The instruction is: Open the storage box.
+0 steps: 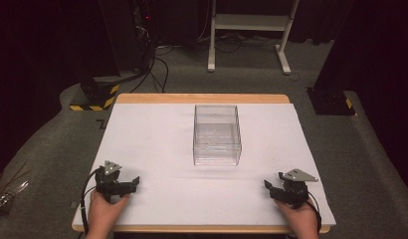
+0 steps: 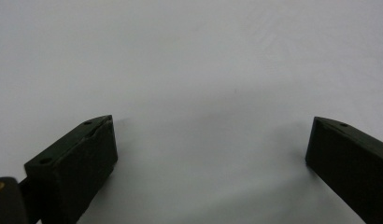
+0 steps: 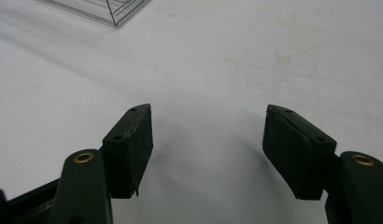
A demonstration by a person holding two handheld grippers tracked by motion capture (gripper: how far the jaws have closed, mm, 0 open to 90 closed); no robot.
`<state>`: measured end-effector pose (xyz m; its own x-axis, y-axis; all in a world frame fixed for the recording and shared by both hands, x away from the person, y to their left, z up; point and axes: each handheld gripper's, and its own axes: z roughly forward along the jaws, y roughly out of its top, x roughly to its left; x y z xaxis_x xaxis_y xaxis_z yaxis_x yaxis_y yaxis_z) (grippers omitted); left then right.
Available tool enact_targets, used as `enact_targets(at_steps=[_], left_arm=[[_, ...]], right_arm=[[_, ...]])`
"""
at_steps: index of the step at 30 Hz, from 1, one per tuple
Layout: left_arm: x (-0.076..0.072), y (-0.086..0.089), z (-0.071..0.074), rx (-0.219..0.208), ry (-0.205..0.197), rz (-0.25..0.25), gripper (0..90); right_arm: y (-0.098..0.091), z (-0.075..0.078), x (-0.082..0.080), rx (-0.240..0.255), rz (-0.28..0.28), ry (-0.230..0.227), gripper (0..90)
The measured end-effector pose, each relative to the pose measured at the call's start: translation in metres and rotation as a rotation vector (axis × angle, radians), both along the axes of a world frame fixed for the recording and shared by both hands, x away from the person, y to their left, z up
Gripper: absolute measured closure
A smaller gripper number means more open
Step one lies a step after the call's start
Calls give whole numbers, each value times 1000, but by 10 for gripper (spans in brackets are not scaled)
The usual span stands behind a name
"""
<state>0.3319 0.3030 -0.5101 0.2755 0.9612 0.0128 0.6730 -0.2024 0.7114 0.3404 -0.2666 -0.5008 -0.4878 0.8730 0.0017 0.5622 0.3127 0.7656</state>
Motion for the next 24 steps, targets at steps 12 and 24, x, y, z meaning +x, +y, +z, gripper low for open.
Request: enact_targets(at_steps=[12,24], left_arm=[[0,0,0,-1,1,0,20],[0,0,0,-2,3,0,20]], right_arm=[[0,0,0,2,-3,1,337],[-2,1,-1,15,-17,-7,326]])
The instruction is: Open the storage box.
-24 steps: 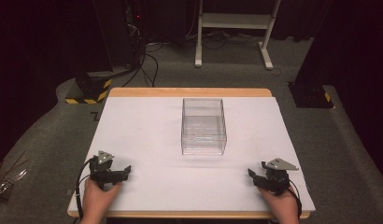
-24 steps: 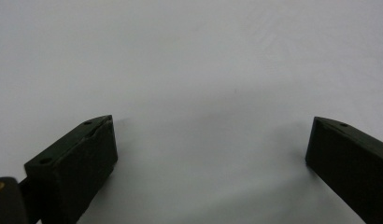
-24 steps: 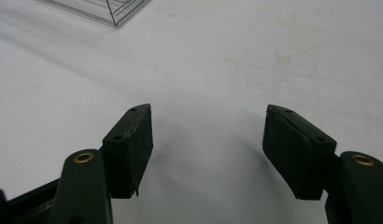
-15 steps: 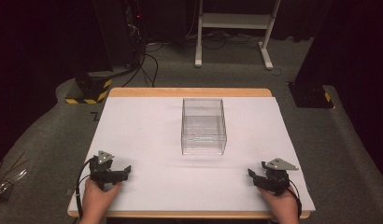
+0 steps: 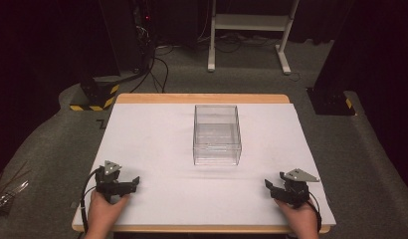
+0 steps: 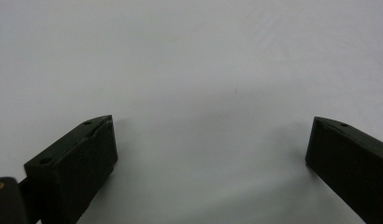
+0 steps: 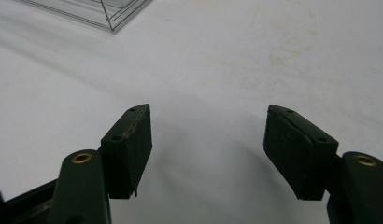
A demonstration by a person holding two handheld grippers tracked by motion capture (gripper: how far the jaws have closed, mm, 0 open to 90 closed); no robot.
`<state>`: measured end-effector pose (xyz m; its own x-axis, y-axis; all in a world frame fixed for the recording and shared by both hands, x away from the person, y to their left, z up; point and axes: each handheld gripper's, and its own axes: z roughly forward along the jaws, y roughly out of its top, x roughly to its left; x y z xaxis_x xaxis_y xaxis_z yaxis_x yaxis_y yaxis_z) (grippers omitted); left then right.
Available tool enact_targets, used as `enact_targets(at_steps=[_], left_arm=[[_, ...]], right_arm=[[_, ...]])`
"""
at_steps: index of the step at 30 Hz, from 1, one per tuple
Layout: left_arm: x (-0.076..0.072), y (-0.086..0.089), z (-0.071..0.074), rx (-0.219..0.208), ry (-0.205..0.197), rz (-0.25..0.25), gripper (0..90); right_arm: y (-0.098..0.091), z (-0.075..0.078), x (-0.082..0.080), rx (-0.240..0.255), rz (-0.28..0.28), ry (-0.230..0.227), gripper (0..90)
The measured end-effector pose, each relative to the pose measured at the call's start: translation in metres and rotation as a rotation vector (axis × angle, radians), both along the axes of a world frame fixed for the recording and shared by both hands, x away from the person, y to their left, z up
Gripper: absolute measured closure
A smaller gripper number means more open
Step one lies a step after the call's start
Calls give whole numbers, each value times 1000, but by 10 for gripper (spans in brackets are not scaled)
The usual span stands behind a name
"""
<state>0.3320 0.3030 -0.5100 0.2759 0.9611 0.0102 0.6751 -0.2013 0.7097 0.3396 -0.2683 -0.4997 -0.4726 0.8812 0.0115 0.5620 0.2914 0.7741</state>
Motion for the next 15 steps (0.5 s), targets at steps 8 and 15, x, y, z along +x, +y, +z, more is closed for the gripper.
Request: enact_targets(at_steps=[8,15], left_arm=[[0,0,0,0,-1,1,20],[0,0,0,0,1,0,20]], right_arm=[[3,5,-4,-9,13,-38,362],[8,9,-9,-5,23,-76,358]])
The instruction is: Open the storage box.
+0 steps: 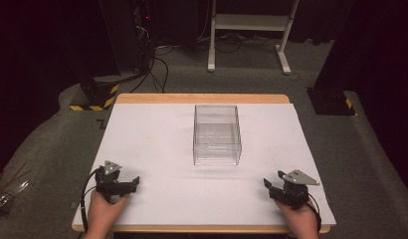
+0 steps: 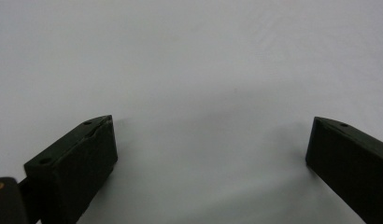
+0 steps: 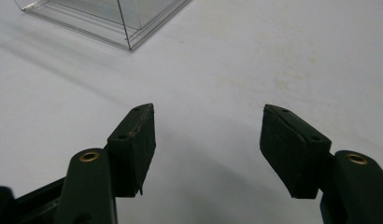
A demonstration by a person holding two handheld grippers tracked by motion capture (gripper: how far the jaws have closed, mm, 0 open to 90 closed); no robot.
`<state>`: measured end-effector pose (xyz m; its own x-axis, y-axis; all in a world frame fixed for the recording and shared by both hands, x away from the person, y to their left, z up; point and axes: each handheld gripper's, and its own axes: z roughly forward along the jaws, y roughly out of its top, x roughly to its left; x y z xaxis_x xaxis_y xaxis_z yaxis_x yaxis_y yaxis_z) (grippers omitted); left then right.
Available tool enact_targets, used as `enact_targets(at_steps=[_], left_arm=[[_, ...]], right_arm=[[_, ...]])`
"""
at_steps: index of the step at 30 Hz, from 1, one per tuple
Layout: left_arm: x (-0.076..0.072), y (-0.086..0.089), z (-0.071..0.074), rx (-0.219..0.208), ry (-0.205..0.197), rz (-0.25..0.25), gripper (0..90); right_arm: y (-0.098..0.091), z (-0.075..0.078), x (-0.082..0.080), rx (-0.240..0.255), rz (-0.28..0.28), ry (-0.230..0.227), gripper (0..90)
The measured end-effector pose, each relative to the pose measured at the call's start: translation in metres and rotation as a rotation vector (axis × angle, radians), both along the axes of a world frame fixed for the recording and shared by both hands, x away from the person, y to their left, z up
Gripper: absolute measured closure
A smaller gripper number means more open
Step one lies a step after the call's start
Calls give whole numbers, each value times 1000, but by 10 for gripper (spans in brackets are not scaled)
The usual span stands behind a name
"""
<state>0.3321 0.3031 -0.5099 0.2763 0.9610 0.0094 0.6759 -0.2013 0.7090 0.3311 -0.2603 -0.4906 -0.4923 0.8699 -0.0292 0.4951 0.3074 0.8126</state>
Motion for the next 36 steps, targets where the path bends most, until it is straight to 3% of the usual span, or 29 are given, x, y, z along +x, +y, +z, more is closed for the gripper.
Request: enact_targets(at_steps=[12,36], left_arm=[[0,0,0,-1,0,0,19],[0,0,0,-2,1,-1,17]], right_arm=[[9,4,-3,23,9,-35,356],[38,7,-9,26,81,-43,386]])
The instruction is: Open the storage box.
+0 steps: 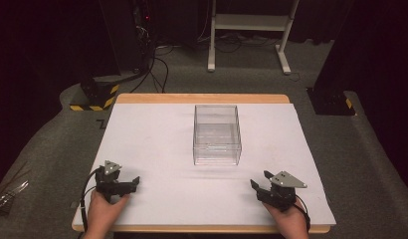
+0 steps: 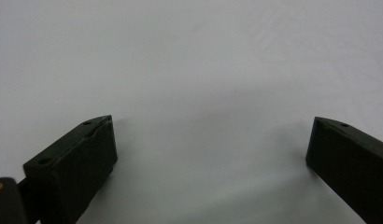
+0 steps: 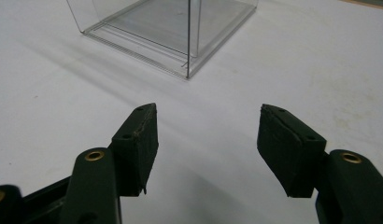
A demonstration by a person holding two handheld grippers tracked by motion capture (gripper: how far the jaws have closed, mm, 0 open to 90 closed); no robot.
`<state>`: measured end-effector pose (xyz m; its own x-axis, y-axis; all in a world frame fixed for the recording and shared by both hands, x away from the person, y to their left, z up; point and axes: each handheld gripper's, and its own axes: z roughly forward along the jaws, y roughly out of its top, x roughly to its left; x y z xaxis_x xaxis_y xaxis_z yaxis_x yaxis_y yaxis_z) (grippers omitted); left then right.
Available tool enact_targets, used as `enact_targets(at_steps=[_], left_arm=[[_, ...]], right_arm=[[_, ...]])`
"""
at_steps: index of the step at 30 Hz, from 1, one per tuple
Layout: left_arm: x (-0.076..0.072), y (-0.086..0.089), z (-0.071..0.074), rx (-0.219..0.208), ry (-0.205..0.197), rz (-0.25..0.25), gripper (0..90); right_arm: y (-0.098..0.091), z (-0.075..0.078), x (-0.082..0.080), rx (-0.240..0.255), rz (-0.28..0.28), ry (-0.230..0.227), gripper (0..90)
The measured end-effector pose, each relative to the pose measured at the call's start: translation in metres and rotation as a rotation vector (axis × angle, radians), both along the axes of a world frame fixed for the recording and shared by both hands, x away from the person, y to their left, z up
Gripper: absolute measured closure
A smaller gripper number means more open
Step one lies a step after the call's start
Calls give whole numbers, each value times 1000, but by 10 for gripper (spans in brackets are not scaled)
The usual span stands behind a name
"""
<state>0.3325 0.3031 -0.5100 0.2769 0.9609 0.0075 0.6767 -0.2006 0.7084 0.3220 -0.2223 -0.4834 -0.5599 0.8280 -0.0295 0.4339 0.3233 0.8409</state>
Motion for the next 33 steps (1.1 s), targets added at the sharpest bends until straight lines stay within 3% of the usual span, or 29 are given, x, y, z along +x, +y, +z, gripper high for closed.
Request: enact_targets(at_steps=[16,26,33], left_arm=[[0,0,0,1,0,-1,17],[0,0,0,2,-3,0,17],[0,0,0,1,-3,0,17]], right_arm=[[20,5,0,47,41,-2,406],[41,14,6,18,86,-19,402],[54,20,16,40,104,-7,421]])
